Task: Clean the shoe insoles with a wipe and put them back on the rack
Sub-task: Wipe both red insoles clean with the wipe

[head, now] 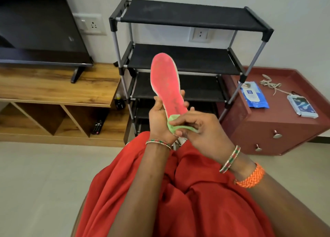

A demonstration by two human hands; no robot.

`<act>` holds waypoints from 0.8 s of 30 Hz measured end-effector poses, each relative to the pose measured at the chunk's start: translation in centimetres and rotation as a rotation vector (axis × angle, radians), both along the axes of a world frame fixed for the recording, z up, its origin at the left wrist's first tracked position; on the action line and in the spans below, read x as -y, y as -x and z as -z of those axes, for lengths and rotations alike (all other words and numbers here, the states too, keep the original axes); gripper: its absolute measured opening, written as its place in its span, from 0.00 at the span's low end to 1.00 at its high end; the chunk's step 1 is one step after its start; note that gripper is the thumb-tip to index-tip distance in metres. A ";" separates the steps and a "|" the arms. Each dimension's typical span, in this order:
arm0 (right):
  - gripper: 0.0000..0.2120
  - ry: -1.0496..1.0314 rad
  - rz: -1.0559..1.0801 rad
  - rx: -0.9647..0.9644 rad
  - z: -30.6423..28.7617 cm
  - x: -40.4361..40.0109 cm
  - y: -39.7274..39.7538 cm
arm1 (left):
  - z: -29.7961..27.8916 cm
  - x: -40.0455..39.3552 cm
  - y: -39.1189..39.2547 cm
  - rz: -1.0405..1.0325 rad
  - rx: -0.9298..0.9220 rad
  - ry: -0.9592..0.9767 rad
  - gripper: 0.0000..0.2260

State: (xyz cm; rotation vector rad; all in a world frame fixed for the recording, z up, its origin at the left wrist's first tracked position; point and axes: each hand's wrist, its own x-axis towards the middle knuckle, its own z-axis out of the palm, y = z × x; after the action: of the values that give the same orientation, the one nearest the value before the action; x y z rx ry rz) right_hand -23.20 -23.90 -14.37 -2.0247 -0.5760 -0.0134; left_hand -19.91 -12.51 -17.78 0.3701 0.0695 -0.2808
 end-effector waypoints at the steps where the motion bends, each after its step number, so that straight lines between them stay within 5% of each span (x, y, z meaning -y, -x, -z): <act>1: 0.14 0.028 0.010 -0.002 -0.1 0.0 -0.1 | 0.1 0.1 0.0 -0.004 -0.014 -0.006 0.30; 6: 0.12 0.001 0.178 0.086 -1.1 -2.1 -1.2 | 0.3 1.5 0.3 0.013 -0.034 0.015 0.28; 14: 0.11 0.045 0.061 0.115 0.0 -3.3 -1.0 | 1.1 -2.3 -0.8 -0.057 -0.027 0.024 0.27; 19: 0.11 0.080 0.237 0.218 -1.6 -4.9 -3.0 | -0.1 -0.2 -0.8 0.033 0.031 0.027 0.30; 24: 0.11 0.102 0.064 0.283 -0.3 -3.3 -2.6 | -1.0 -2.9 -2.6 0.024 0.122 0.030 0.26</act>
State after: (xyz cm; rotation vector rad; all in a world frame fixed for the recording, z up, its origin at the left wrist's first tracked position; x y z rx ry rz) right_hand -20.64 -20.60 -14.07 -2.1560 -0.7003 -0.3192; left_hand -17.28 -9.64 -16.82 0.3580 -0.0585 -0.2820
